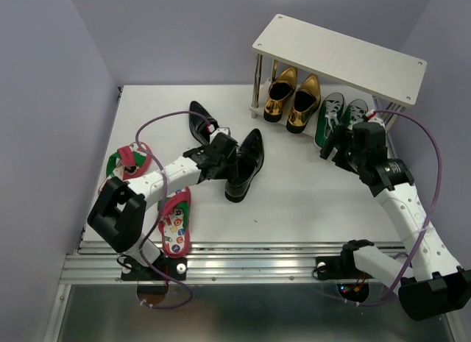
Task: Place and organize the shoes onto the shoe shelf
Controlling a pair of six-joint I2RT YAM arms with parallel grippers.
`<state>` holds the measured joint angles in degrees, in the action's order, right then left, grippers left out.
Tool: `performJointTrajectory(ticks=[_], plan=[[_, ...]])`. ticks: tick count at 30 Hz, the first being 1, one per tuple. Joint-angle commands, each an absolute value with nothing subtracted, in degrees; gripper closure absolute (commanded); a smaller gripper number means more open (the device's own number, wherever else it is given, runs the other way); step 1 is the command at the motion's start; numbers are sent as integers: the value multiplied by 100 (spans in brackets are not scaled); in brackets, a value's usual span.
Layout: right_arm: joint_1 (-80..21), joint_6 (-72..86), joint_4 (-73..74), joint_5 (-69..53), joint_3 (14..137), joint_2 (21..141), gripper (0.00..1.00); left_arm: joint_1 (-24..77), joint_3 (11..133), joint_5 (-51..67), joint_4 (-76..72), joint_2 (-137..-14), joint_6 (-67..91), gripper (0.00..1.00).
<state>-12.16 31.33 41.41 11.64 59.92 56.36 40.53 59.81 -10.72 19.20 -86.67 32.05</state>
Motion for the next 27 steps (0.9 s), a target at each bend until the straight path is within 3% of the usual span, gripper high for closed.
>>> performJointTrajectory(ticks=[1, 3, 6, 7, 8, 12, 15, 16, 21, 27], plan=[[-1266, 3138, 4219, 915, 6091, 5546, 12, 4218, 5906, -818, 1565, -8990, 3366, 40], [-1336, 3155, 4219, 870, 6073, 5555, 12, 4359, 5924, -704, 1468, -9105, 3419, 47], [-1510, 3217, 4210, 826, 6021, 5598, 12, 4604, 6047, -466, 1407, -9272, 3480, 78], [-1564, 3269, 4201, 852, 6003, 5616, 12, 4666, 6134, -353, 1415, -9325, 3507, 94], [-1625, 3296, 4201, 870, 5994, 5651, 12, 4771, 6187, -273, 1424, -9351, 3542, 100], [-2116, 3489, 4166, 1037, 5985, 5800, 12, 5079, 6477, 191, 1424, -9465, 3752, 98], [-2381, 3568, 4157, 1134, 6029, 5958, 12, 5220, 6679, 509, 1415, -9510, 3946, 81], [-2460, 3629, 4157, 1160, 6047, 6020, 12, 5264, 6723, 553, 1424, -9518, 3990, 66], [-2777, 3797, 4184, 1195, 6029, 6258, 12, 5344, 6882, 729, 1590, -9431, 4087, 45], [-3198, 4139, 4333, 1371, 5924, 6275, 12, 5300, 7101, 238, 2240, -8816, 3894, 44]])
